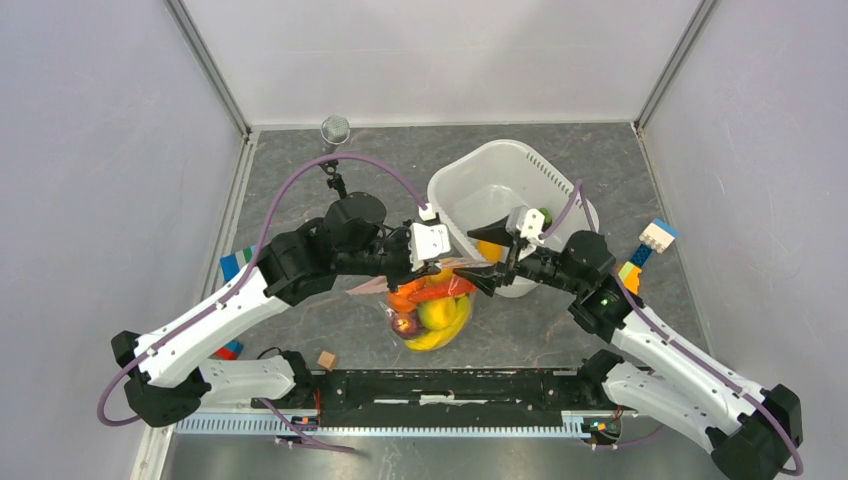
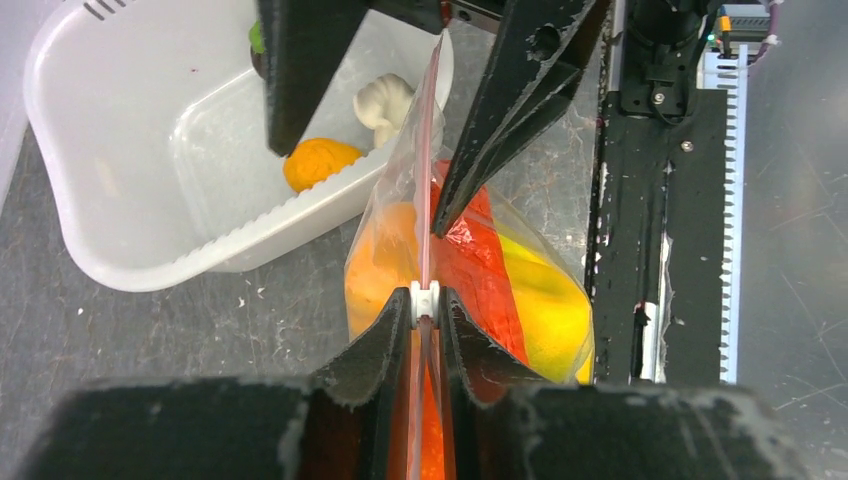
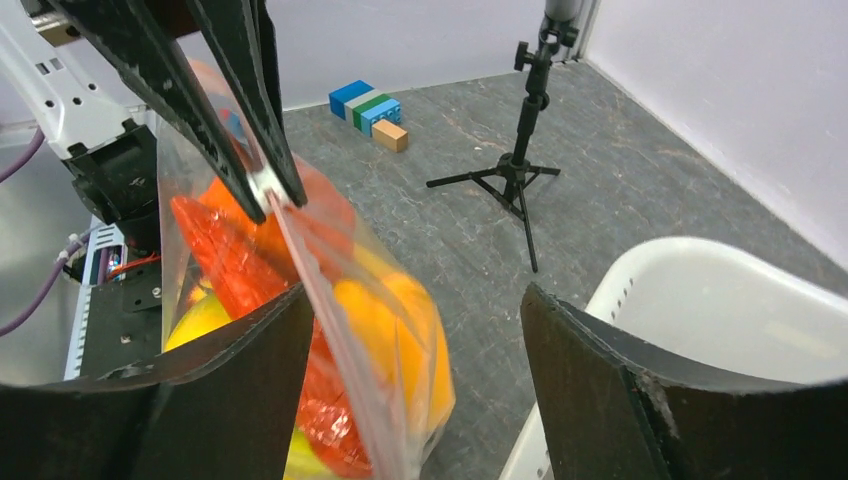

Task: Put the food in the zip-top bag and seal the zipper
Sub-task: Zip the zipper food storage bag at the center of the board.

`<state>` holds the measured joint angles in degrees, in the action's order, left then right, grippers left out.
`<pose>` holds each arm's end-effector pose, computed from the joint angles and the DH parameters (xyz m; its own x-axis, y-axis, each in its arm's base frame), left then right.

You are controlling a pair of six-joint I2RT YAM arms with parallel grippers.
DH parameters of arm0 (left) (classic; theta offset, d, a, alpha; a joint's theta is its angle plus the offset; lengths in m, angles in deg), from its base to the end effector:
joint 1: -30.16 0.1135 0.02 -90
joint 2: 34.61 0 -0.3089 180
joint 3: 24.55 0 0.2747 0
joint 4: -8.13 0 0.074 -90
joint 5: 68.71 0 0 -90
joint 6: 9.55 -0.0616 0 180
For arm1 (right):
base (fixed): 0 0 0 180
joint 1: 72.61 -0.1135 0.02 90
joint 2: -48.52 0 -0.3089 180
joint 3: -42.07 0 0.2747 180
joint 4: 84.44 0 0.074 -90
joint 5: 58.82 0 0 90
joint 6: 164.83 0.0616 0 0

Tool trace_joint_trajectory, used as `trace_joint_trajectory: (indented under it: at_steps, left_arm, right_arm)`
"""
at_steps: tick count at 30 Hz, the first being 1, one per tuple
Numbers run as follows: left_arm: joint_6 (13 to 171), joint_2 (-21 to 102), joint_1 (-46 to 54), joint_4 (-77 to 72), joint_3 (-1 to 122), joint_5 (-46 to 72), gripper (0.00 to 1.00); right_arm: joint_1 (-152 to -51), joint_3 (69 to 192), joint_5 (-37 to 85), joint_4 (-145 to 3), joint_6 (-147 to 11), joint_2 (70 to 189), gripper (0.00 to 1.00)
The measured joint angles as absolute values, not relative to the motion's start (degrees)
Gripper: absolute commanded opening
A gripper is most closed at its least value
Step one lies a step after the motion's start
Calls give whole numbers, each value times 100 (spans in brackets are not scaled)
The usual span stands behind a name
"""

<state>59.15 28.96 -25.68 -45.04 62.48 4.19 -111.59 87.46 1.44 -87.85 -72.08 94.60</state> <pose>0.1253 -0.2170 0.4336 0.0801 0.5003 -0.8622 0.9716 0.1542 0.1797 0.1423 0.1544 0.3387 -0.0078 0.0472 -0.9989 -0.9321 0.3614 0.0244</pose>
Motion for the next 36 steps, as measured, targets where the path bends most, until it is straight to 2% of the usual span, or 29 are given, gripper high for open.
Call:
trace_joint_trajectory:
  at_steps: [4,9,16,23,28,36]
  left_arm:
    - [5913,2896,-2566,-4508,6252,301,2]
    - [5911,2896,-2557,-4510,6255,268,2]
    - [5911,2896,-2552,-4510,6255,268,3]
    - [5911,2887,-2546,-4515,6255,325,3]
    - [5911,2820,-2546,-4489,6250,447,3]
    - [5913,2321,-2546,-4465,6005,731,5]
  right_arm:
    - [-11159,9240,-214,-8438,-7593,9788,78]
    - [-11159,9343,-695,-8248,-7831,9980,65]
    - [-11161,9406,-1237,-8042,-8024,10168,25]
    - [-11161,9468,-1173,-7874,-8146,10160,7]
    - [-11194,9465,-789,-7817,-8153,9991,0]
    - [-11209,9179,-39,-8053,-7899,9532,0]
